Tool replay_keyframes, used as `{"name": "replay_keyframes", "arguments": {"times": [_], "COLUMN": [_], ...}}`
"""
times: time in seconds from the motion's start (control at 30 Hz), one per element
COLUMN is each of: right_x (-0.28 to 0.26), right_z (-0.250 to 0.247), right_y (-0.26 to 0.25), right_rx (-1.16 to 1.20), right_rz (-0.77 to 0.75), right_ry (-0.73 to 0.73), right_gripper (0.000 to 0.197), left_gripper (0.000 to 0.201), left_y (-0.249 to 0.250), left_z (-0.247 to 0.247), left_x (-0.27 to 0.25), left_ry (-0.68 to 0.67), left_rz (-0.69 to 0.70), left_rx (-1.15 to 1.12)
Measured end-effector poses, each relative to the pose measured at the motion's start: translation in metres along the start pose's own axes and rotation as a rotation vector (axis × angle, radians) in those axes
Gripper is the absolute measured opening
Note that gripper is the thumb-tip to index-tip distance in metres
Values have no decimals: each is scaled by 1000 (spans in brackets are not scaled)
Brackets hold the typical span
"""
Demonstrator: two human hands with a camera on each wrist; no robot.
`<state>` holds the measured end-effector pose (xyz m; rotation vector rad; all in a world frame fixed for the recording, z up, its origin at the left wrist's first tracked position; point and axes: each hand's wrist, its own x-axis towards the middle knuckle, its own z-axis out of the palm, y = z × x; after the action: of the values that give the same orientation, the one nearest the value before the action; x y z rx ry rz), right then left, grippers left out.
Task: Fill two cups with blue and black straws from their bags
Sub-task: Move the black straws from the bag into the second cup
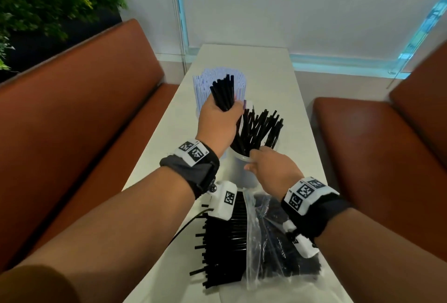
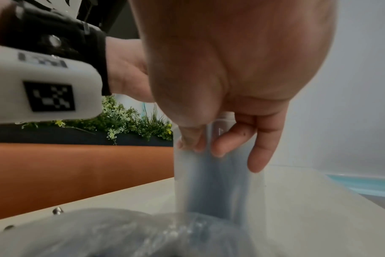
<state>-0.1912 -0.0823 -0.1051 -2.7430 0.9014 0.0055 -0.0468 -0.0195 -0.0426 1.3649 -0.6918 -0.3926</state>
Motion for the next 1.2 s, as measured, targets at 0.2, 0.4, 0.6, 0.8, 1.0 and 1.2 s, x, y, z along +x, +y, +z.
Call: {"name": "replay_keyframes", "arguments": {"times": [0.2, 0.4, 0.6, 0.8, 1.0, 1.2], "right_x": [1, -1, 2, -3, -35, -92], "right_z": [6, 3, 4, 5, -3, 31], "right_y": [5, 3, 4, 3, -14, -40], "right_rx": [56, -46, -44, -56, 93, 5], "right_rz": [-60, -122, -82, -76, -61, 219], "right_ry": [42, 49, 23, 45, 272, -47], "right_gripper": [22, 12, 17, 11, 30, 31], "left_gripper": [10, 66, 69, 40, 53, 61], "left_y": [-22, -19, -17, -44, -60, -73], "left_z": [9, 3, -46, -96, -90, -73], "left_x": [1, 3, -34, -105, -131, -136], "left_ry": [-110, -366, -229, -537, -797, -936], "left_rz": [-74, -38, 77, -35, 70, 118], "left_rx": [232, 513, 518, 788, 963, 1062]}}
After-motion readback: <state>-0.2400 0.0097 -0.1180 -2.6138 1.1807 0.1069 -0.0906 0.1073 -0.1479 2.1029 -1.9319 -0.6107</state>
